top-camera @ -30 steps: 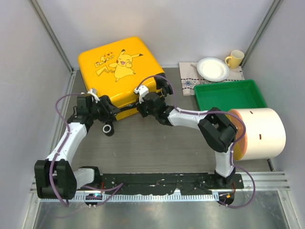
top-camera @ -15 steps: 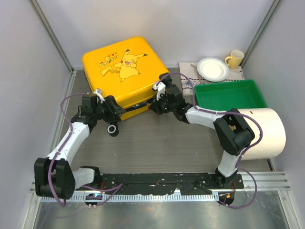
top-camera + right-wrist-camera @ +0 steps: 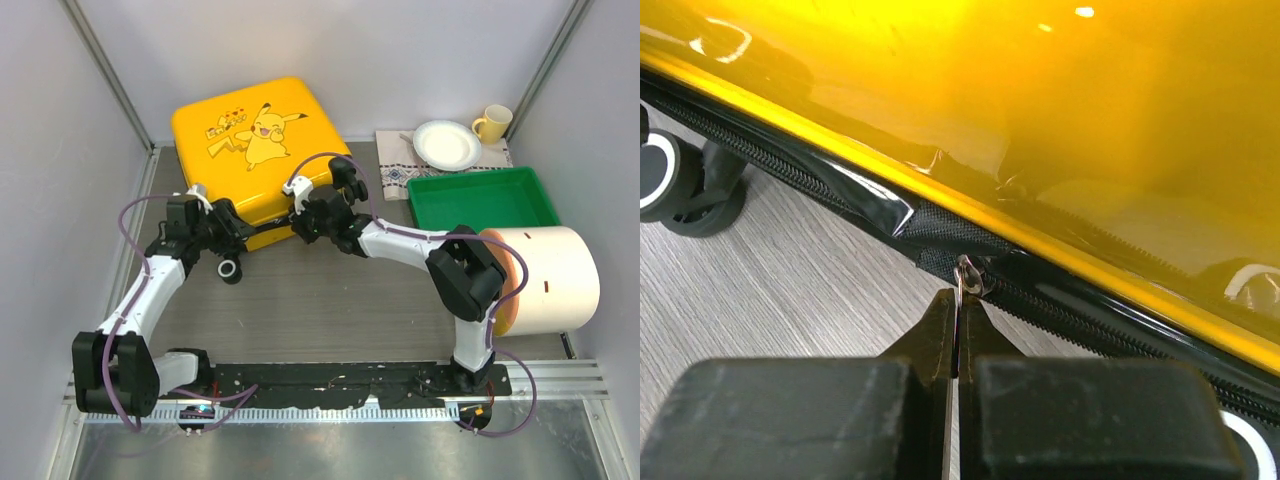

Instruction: Open, take out, and arrange the luggage

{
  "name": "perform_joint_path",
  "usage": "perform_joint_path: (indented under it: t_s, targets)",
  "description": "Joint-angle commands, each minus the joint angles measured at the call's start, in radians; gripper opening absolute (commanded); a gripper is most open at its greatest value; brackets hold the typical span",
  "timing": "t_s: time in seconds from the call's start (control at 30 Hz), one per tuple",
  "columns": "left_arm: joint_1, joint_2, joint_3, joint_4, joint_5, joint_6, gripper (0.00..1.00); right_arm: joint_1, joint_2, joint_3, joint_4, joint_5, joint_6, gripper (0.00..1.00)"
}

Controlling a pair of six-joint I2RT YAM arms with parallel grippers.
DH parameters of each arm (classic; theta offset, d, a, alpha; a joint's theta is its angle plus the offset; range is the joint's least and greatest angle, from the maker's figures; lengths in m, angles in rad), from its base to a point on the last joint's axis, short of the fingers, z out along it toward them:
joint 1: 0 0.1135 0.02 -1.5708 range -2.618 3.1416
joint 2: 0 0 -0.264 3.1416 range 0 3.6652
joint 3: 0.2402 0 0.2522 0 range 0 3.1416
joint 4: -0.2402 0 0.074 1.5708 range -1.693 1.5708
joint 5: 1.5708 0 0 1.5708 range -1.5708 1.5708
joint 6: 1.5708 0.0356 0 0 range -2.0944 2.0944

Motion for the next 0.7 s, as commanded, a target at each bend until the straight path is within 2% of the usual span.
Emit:
perform_joint_path:
  t_s: [0.0, 0.27, 0.4, 0.53, 0.67]
  targets:
    - [-0.05, 0.101, 0.012, 0.217, 0.001, 0.052, 0.0, 0.257, 0.033, 0.143, 0.135, -0.51, 0.027, 0.01]
    - [-0.045, 0.099, -0.002, 0.224, -0.016, 0.038, 0.0, 0.175, -0.086, 0.01, 0.02, -0.613, -0.087, 0.01]
    - [-0.033, 0.076, -0.003, 0.21, -0.031, 0.055, 0.0, 0.031, -0.135, -0.059, -0.073, -0.633, -0.177, 0.01]
    - [-0.03, 0.073, -0.022, 0.21, -0.033, 0.058, 0.0, -0.072, -0.137, -0.035, -0.237, -0.636, -0.301, 0.01]
    - [-0.03, 0.082, -0.017, 0.21, -0.033, 0.06, 0.0, -0.116, -0.082, 0.024, -0.288, -0.637, -0.326, 0.01]
